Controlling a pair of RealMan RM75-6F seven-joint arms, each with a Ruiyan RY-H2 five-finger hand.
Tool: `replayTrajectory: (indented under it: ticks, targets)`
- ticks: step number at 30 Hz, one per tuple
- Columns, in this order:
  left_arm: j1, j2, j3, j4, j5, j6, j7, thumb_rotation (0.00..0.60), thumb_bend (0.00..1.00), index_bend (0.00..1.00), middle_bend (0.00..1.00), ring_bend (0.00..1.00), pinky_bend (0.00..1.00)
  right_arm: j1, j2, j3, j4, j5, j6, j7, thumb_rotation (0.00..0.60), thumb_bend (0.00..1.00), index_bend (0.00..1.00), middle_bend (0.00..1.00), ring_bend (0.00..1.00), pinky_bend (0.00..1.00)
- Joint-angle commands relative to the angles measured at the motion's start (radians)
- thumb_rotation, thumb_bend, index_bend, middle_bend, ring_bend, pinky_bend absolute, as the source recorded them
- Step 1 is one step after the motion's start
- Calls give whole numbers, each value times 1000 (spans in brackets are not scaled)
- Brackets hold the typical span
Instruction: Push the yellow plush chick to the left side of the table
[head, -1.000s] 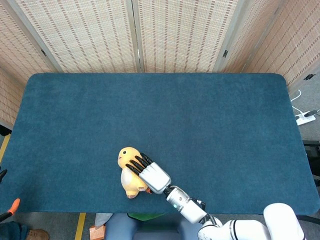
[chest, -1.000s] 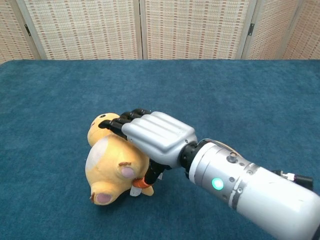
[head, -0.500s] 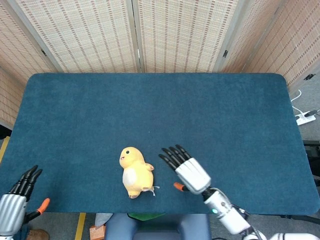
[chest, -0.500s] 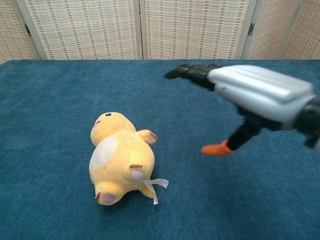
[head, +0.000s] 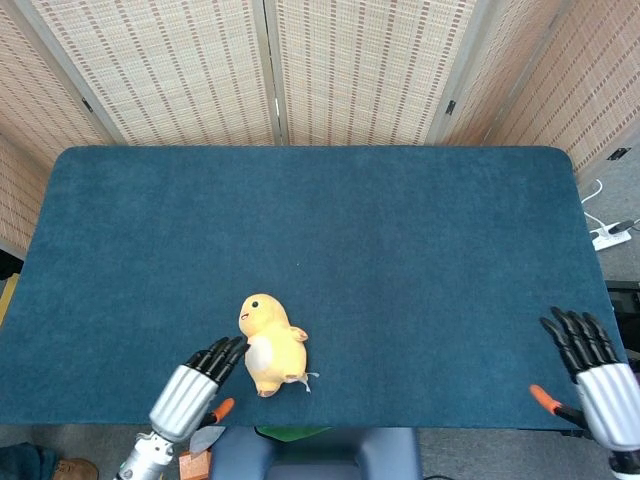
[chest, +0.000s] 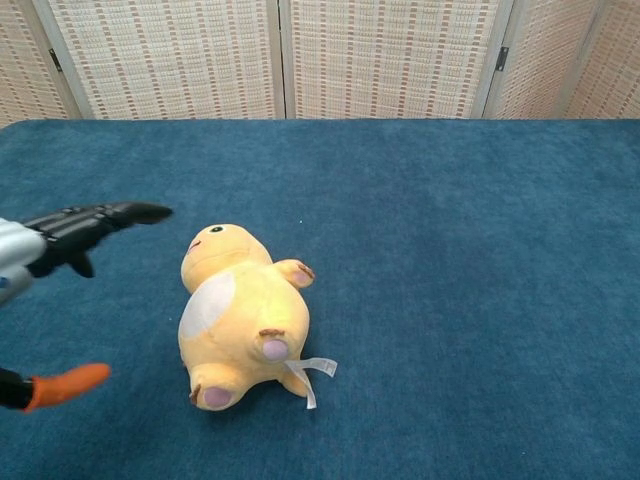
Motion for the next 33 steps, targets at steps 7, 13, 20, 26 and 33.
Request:
replayTrajectory:
  ticks: [7, 13, 20, 26, 33]
  targets:
    - [-111, -282, -97, 134, -175, -171, 249, 600, 269, 44, 202, 145, 283, -131, -14, 9, 215, 57, 54, 228, 600, 129, 0, 0, 0, 0]
    - [-163, -350, -125, 267, -216, -186, 238, 600, 266, 81, 200, 137, 282, -150, -25, 11, 268, 39, 36, 287, 600, 130, 0, 0, 0, 0]
    - [-191, -408, -127, 427, -244, -157, 230, 600, 322, 420, 391, 287, 498, -153, -16, 11, 285, 7, 17, 331, 600, 132, 0, 0, 0, 0]
    - [-186, -450, -77, 564, -90, 65, 95, 600, 584, 767, 838, 696, 909, -146, -16, 18, 281, -1, -23, 329, 600, 133, 0, 0, 0, 0]
    - [-186, -380, 29, 670, 134, 335, -66, 600, 603, 773, 863, 716, 934, -146, -6, 22, 246, -24, -40, 288, 600, 133, 0, 0, 0, 0]
